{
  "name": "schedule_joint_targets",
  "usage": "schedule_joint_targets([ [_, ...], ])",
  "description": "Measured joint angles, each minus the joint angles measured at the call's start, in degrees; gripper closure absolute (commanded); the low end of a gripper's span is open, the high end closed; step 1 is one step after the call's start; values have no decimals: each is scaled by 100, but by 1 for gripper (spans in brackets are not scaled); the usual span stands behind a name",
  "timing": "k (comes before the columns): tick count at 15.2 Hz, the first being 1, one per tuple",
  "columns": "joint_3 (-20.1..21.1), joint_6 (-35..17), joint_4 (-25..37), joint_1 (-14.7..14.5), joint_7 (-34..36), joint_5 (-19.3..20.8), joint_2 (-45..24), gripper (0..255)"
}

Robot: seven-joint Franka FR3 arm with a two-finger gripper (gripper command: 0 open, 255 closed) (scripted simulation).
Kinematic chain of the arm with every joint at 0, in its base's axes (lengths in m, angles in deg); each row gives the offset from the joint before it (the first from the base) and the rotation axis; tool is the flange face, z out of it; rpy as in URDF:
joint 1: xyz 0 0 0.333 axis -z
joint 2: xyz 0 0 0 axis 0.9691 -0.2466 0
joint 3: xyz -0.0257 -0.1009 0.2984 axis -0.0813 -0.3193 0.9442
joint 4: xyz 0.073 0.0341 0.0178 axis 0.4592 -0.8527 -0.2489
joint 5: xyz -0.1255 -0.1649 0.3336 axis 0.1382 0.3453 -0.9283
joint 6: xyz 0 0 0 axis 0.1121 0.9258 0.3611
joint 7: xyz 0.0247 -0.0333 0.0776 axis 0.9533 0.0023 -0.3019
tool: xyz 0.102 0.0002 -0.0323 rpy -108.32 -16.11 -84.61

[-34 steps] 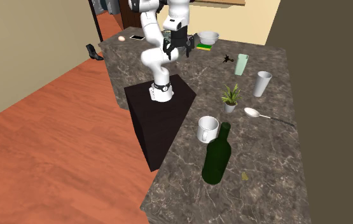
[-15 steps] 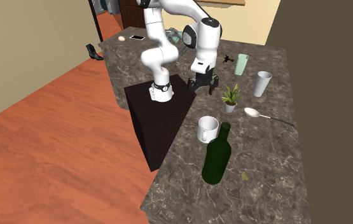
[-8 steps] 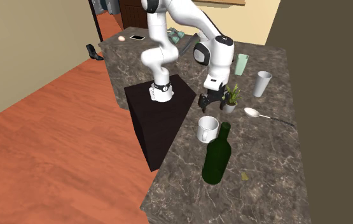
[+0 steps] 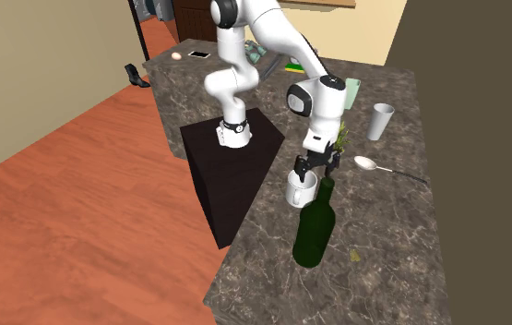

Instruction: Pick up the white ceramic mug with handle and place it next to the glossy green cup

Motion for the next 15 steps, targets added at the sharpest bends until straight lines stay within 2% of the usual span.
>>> schedule_joint_targets([
  [4,-7,-216,-51,-4,43,49,-166,0],
  [10,-8,-237,-51,-6,48,54,-185,0],
  [11,-8,-237,-51,-6,48,54,-185,255],
  [15,-7,-237,-51,-6,48,54,-184,255],
])
